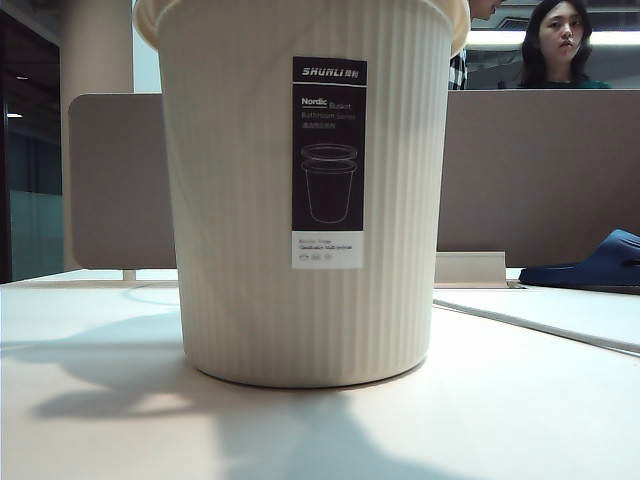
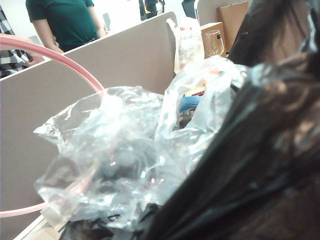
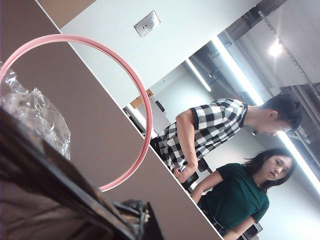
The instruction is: Open the ring lid of the trash can, pull out the black garbage bag inside, and place it on the table.
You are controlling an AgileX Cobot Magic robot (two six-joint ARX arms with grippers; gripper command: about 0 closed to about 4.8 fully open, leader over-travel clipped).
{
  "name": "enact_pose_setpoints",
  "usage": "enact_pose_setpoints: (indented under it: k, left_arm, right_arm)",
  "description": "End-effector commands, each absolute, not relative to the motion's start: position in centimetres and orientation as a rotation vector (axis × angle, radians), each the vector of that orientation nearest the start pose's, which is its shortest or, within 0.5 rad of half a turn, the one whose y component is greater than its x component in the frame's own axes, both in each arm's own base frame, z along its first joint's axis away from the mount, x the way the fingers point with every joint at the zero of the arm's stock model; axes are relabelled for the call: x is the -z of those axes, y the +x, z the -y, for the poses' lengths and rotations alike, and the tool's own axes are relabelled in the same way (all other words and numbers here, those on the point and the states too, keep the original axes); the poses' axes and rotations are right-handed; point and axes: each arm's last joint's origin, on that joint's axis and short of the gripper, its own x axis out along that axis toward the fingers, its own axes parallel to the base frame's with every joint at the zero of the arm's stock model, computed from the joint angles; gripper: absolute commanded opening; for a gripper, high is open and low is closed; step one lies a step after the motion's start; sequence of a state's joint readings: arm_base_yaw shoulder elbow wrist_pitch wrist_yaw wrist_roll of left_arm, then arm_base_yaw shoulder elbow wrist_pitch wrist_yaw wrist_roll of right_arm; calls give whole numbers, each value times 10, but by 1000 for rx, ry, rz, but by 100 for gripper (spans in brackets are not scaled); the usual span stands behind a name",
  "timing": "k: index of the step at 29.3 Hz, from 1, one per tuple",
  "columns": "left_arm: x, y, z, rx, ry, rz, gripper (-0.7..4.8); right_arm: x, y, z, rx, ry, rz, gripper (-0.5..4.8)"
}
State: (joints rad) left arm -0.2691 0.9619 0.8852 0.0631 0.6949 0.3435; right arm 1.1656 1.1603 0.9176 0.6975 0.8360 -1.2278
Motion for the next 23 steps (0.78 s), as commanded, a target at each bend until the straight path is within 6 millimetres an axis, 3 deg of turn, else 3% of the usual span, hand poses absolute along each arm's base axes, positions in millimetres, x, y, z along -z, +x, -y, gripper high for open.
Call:
enact_pose_setpoints:
  k: [1,17,23]
  left_arm:
    - [-366,194,73,947,318,185,-6]
    - [-385,185,70,907,266,312,-6]
    - [-386,183,72,920,250,309,-6]
  right_arm:
    - [-387,116,-215,-123,-813,414,-2]
    - [-414,118,-211,-99,-827,463,-2]
    - [-413,118,-212,-111,-846,455,-2]
